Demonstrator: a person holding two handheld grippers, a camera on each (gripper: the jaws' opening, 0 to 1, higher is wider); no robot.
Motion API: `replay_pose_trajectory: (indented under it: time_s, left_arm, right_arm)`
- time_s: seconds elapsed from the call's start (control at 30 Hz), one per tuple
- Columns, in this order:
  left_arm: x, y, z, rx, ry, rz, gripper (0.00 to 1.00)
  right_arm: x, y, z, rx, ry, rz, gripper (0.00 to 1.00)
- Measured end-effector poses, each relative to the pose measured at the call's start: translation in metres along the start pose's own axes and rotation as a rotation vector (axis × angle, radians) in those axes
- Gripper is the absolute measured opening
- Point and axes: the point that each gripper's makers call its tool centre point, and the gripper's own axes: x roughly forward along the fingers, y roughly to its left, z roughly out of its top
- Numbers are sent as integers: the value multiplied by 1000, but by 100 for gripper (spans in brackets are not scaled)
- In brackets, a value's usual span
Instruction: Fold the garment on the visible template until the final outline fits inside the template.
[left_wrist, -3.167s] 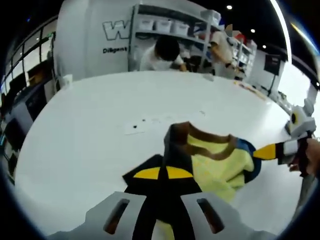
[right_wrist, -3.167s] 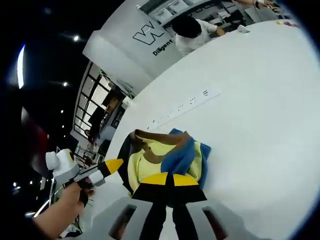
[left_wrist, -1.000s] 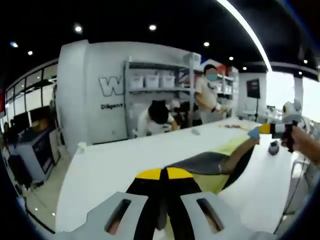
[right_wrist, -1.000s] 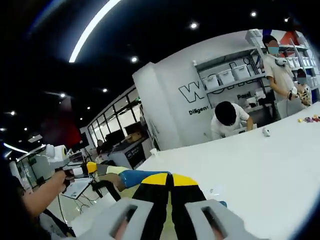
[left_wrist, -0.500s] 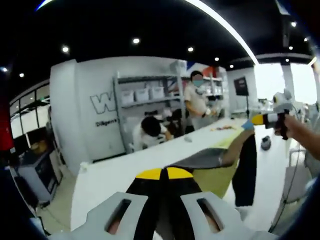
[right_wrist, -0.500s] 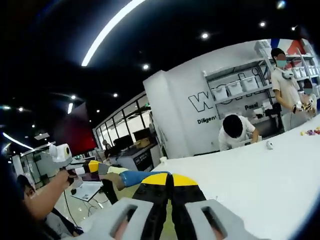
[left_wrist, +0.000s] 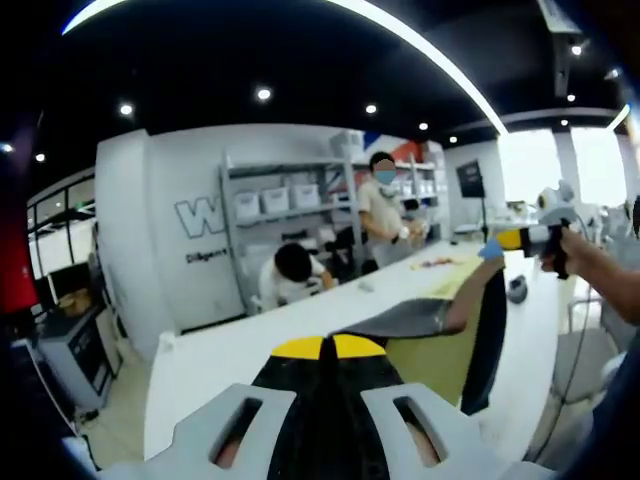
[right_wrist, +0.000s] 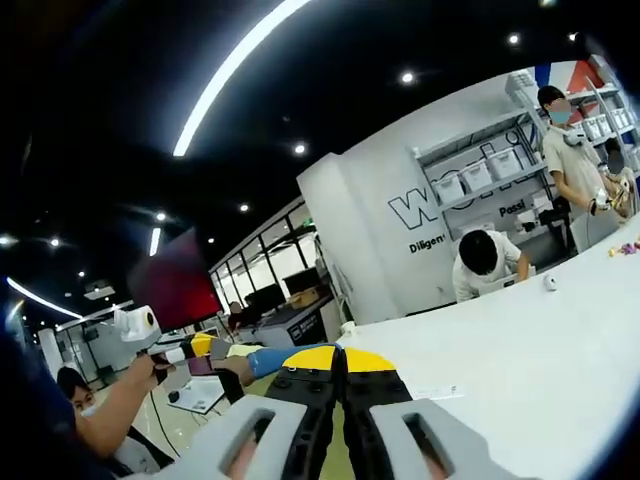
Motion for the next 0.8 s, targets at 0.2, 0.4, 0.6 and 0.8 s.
replay_pose_trajectory:
  time_s: [0.2,0.4,0.6,0.8]
  left_arm:
    - [-9,-3,0,4,5,-15,0]
    - [-55,-29,16,-39,-7,-86,0]
    - [-95,-49,7,3,60,-118,0]
    - [-64,-47,-44,-35,163,-156,0]
  right_arm:
    - [-14,16,1,-4,-4,5,0]
    - [-49,53,13,93,-7,80,0]
    - [-75,81,0,33,121,117,0]
    - [-44,25,-54,69,273,20,0]
